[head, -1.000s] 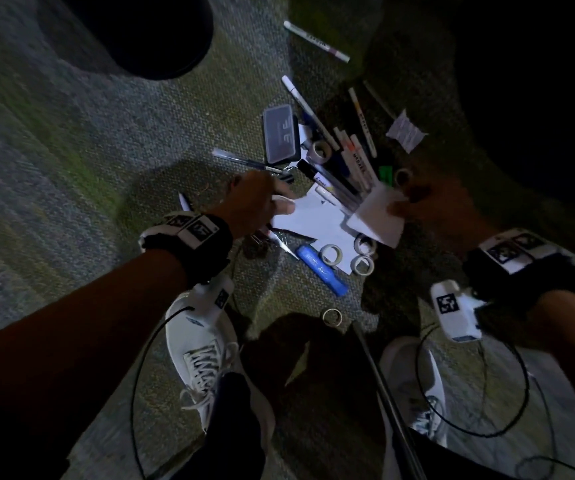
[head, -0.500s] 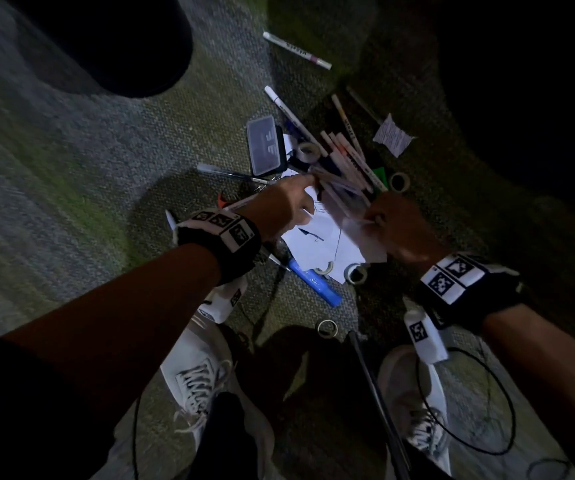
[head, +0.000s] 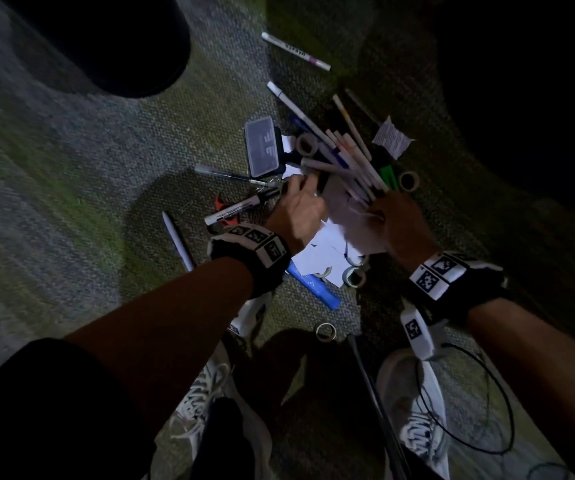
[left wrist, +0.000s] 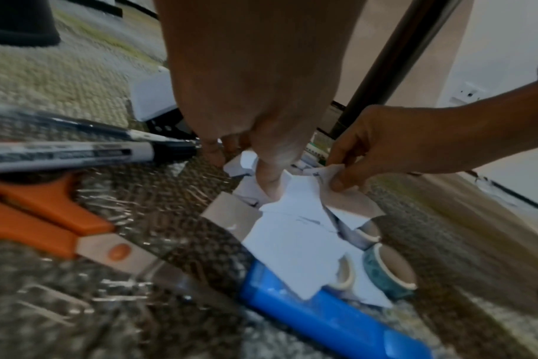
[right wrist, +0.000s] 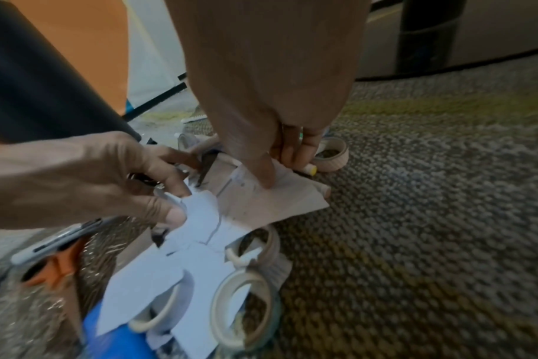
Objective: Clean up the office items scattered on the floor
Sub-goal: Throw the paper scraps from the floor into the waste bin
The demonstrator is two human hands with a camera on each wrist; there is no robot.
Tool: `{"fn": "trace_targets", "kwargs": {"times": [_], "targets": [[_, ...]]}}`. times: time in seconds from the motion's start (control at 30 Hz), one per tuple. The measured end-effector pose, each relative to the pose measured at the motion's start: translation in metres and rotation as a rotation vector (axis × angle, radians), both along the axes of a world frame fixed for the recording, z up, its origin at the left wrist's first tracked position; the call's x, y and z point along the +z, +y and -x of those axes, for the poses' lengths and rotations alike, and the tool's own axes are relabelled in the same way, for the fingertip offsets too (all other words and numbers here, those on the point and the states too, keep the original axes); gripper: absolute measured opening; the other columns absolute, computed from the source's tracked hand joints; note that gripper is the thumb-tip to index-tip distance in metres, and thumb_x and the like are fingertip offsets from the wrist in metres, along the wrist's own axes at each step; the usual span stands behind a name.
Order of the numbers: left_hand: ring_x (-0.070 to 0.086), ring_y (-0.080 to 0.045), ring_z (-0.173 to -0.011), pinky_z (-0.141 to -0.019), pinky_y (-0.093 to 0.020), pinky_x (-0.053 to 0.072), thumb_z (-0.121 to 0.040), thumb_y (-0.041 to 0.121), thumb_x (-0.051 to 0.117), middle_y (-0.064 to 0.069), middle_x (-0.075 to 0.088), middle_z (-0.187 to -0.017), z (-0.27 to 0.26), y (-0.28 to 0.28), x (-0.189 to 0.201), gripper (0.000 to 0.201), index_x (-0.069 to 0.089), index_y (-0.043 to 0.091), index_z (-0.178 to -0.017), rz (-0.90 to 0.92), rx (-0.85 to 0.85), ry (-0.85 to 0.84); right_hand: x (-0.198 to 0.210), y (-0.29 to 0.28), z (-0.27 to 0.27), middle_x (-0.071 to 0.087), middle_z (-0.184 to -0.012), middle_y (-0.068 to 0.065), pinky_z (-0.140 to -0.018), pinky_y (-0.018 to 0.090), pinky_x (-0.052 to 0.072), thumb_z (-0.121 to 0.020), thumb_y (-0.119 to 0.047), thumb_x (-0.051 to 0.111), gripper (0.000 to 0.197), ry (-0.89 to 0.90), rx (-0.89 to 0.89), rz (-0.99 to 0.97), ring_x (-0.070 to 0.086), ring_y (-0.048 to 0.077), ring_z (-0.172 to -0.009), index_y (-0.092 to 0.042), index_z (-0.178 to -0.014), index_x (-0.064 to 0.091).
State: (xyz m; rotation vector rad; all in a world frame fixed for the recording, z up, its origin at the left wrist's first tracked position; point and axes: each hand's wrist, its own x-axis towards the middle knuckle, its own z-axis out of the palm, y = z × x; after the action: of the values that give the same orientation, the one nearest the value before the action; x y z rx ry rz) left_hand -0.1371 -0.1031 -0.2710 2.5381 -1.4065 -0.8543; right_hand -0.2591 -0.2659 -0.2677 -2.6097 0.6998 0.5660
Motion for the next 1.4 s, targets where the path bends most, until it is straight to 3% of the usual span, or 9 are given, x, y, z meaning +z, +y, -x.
{"fn": "trace_targets", "kwargs": {"times": [0.2,0.37,0.53,0.67,0.73,0.83,0.97,1.2,1.4], "targets": [[0.037,-0.030,-0.117,-0.101,-0.035,0.033,-0.088,0.025,0.069,-0.009,0.050,-0.121,0.009,-0.011,0.004,0.021,0.075,0.022,-0.108,0.049,-0.073,0.144,0.015,0.006,0.001,0.070,-0.097,0.019,-0.078,0.034,0.044,-0.082,-0.012,0.068,0.018,-0.026,-0.065,-0.127,0.065,0.033,-0.095,-0.004,-0.096,0.075],[0.065,-0.025,-0.088,-0.079,-0.033,0.053,-0.083,0.015,0.073,-0.010,0.071,-0.094,0.016,-0.014,0.007,0.008,0.077,0.010,-0.088,0.079,0.016,0.381,0.010,0.022,0.008,0.057,-0.056,0.009,-0.055,0.030,0.037,-0.072,-0.027,0.060,0.023,-0.090,-0.102,-0.295,0.061,0.026,-0.061,-0.015,-0.053,0.058],[0.069,-0.021,-0.082,-0.074,-0.025,0.049,-0.084,0.017,0.071,-0.013,0.075,-0.092,0.001,0.011,0.002,0.018,0.077,0.003,-0.092,0.153,0.088,0.463,-0.012,0.033,0.011,0.062,-0.104,0.022,-0.083,0.037,0.050,-0.065,-0.023,0.065,0.028,-0.121,-0.137,-0.232,0.060,0.037,-0.096,-0.004,-0.084,0.071],[0.068,-0.018,-0.080,-0.067,-0.017,0.045,-0.083,0.007,0.070,-0.012,0.073,-0.083,-0.026,0.040,0.004,0.015,0.074,-0.005,-0.092,0.218,0.158,0.372,-0.005,0.040,0.000,0.053,-0.092,0.000,-0.074,0.012,0.046,-0.058,-0.011,0.073,0.052,-0.260,-0.190,-0.325,0.058,-0.001,-0.088,0.008,-0.104,0.057],[0.068,-0.011,-0.073,-0.063,-0.010,0.044,-0.084,0.000,0.070,-0.003,0.071,-0.075,-0.036,0.054,0.005,0.010,0.073,-0.005,-0.092,0.230,0.205,0.369,0.002,0.047,-0.006,0.056,-0.096,0.006,-0.091,0.027,0.047,-0.057,-0.004,0.078,0.041,-0.275,-0.175,-0.299,0.057,0.014,-0.105,0.007,-0.093,0.063],[0.071,-0.024,-0.077,-0.072,-0.020,0.046,-0.075,0.005,0.080,-0.011,0.075,-0.080,-0.045,0.069,0.008,0.010,0.077,0.003,-0.085,0.310,0.105,0.271,0.004,0.051,-0.013,0.055,-0.091,0.008,-0.077,0.039,0.051,-0.059,-0.009,0.076,0.035,-0.207,-0.210,-0.277,0.060,0.030,-0.091,-0.002,-0.092,0.065],[0.072,-0.029,-0.084,-0.079,-0.037,0.058,-0.077,0.002,0.078,-0.015,0.075,-0.087,-0.051,0.071,0.006,0.012,0.076,0.002,-0.088,0.321,0.157,0.301,-0.004,0.055,-0.013,0.051,-0.093,0.001,-0.064,0.003,0.042,-0.085,0.000,0.064,0.043,-0.147,-0.343,-0.423,0.049,0.017,-0.091,-0.002,-0.125,0.050],[0.069,-0.025,-0.082,-0.073,-0.040,0.056,-0.075,0.012,0.076,-0.005,0.072,-0.085,-0.060,0.077,0.008,0.018,0.065,0.016,-0.088,0.311,0.211,0.256,-0.011,0.041,-0.009,0.069,-0.105,0.013,-0.074,0.019,0.047,-0.068,-0.010,0.080,0.046,-0.227,-0.543,-0.403,0.065,0.024,-0.096,-0.006,-0.112,0.065],[0.058,-0.026,-0.065,-0.058,-0.033,0.046,-0.075,0.008,0.074,-0.001,0.058,-0.068,-0.051,0.065,0.009,0.038,0.051,0.016,-0.104,0.331,0.234,0.225,-0.009,0.072,-0.012,0.053,-0.118,0.024,-0.093,0.047,0.038,-0.055,-0.065,0.078,0.094,-0.169,-0.296,-0.001,0.050,0.039,-0.111,0.001,-0.117,0.052]]}}
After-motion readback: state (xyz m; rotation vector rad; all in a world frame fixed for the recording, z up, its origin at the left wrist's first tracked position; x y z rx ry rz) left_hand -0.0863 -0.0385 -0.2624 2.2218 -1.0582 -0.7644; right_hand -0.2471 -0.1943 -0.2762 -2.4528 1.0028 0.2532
